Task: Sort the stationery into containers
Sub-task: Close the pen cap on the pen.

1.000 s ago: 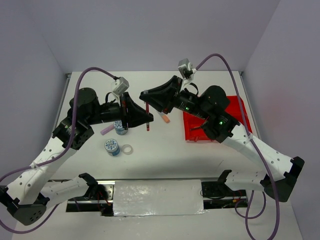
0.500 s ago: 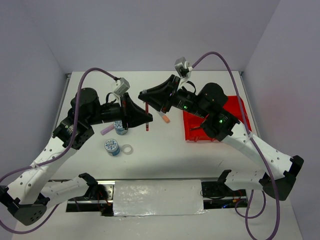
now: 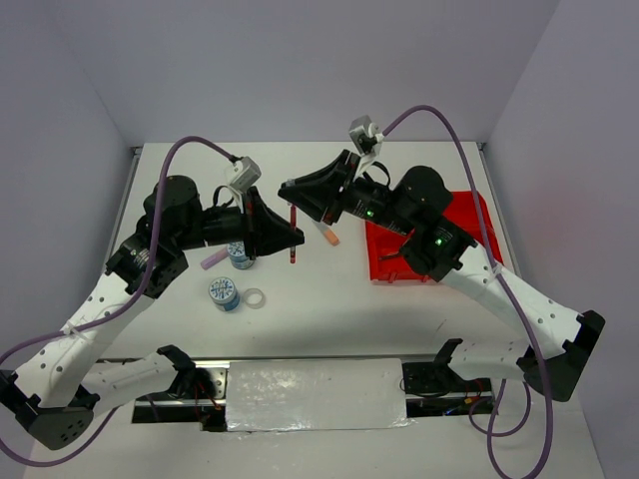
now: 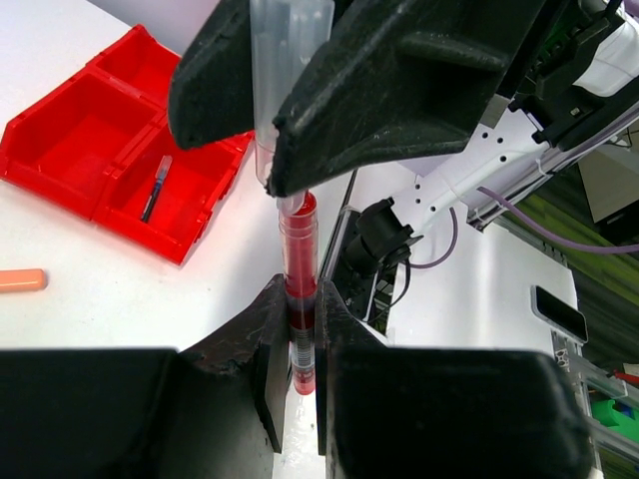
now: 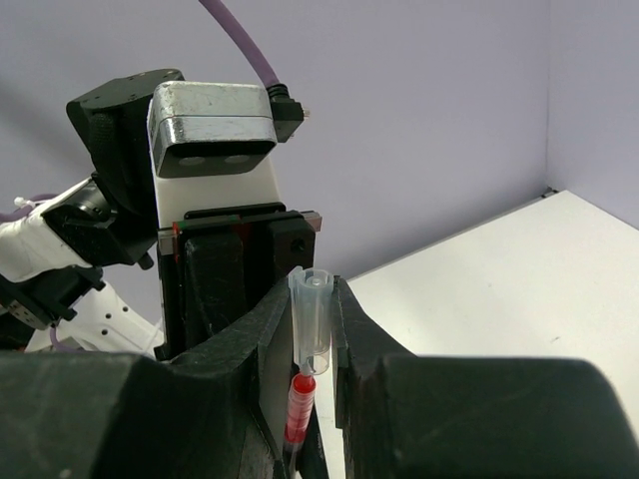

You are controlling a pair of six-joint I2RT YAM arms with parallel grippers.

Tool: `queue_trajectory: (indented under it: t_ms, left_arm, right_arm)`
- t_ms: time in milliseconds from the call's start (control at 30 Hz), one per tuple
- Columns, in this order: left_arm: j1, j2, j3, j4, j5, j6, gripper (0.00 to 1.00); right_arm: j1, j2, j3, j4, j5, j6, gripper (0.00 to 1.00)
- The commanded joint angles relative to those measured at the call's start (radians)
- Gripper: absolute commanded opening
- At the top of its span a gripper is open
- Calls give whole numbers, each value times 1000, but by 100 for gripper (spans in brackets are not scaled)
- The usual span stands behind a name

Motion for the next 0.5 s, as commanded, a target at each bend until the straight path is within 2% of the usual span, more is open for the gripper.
queue_trajectory:
  t_ms: [0, 267, 467]
  left_arm:
    - [0, -19, 22, 66, 10, 25, 0]
    - [0, -17, 28, 58, -19, 33, 0]
    - [0, -16, 37, 59, -41, 34, 0]
  right_arm:
    - [-16, -10, -22, 5, -2, 7, 0]
    - [-19, 3, -41, 45, -77, 57, 0]
    - [-19, -7, -72, 48, -77, 68, 0]
